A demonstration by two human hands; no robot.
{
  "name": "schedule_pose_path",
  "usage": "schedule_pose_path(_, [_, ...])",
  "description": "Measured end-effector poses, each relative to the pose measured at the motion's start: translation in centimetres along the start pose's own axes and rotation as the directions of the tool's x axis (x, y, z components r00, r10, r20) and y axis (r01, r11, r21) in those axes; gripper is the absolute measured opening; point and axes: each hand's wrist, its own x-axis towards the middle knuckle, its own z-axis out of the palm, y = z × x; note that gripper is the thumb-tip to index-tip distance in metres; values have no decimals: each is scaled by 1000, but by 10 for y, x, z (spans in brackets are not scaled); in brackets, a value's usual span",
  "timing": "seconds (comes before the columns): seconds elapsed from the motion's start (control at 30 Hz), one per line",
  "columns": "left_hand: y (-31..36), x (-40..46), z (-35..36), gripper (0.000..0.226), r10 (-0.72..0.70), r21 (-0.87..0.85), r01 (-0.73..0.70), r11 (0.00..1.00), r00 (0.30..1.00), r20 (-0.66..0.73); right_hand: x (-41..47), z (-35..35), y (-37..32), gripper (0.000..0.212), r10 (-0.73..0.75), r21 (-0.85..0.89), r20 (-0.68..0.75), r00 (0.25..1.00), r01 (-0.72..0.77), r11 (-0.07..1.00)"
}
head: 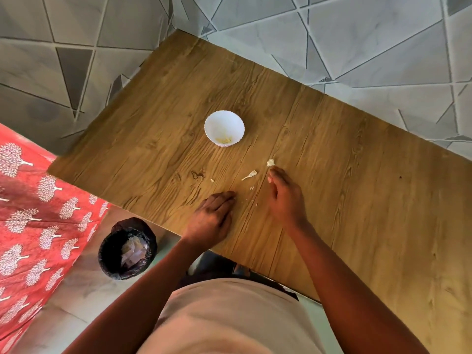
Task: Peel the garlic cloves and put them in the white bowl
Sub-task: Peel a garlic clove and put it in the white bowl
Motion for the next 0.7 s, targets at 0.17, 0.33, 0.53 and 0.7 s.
schedule_pose_path(0.17, [-1, 0, 1, 34, -1, -6, 1, 1000, 1000, -13, 61, 8, 9, 45, 107, -121, 157, 982, -88, 989])
schedule_pose_path(0.33, [0, 0, 0, 35, -19, -19, 18, 1000, 1000, -10, -7, 17, 2, 52, 16, -105, 219, 976, 8, 994])
schedule_pose_path(0.53, [0, 0, 1, 36, -22, -20, 21, 1000, 1000, -11, -57, 28, -25, 53, -50, 77, 212, 976, 34, 996])
schedule_pose_path(0.7, [3, -2, -5, 34, -42, -13, 42, 999, 998, -49, -33, 39, -32, 44, 107, 38, 117, 987, -112, 993])
